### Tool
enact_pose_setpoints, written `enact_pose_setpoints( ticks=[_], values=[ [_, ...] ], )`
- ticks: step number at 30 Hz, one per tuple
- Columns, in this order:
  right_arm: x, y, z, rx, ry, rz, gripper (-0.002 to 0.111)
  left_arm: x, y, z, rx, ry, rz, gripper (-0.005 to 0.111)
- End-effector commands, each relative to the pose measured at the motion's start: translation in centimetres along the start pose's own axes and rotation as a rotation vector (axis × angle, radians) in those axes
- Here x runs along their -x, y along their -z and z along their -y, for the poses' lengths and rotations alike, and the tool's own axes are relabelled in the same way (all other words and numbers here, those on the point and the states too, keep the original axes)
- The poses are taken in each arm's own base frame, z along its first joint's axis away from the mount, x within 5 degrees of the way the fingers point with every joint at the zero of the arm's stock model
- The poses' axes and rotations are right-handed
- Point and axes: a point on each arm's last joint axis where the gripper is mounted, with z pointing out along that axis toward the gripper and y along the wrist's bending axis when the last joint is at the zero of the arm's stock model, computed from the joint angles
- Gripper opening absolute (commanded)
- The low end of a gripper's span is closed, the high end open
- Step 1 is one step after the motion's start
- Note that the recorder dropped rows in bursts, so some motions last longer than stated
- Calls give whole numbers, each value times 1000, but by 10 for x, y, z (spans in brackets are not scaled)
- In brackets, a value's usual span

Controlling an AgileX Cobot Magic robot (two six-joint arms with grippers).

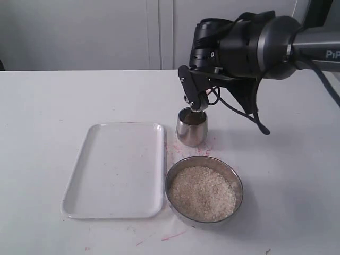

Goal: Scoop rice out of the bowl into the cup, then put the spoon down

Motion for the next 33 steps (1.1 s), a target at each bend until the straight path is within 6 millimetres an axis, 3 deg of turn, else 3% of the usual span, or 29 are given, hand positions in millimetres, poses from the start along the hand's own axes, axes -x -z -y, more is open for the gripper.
enact_pose_setpoints(
  ticks=[1,16,20,33],
  values=[
    [-1,1,0,22,-24,9,0,-6,-1,2,-11,6,-38,14],
    [-7,1,-1,37,-15,-48,0,-6,-1,2,-11,6,-38,14],
    [-12,2,2,-1,-84,-102,0,-6,-1,2,-11,6,-38,14],
    [-10,1,0,26,-53,-87,0,-6,-1,2,-11,6,-38,14]
  ],
)
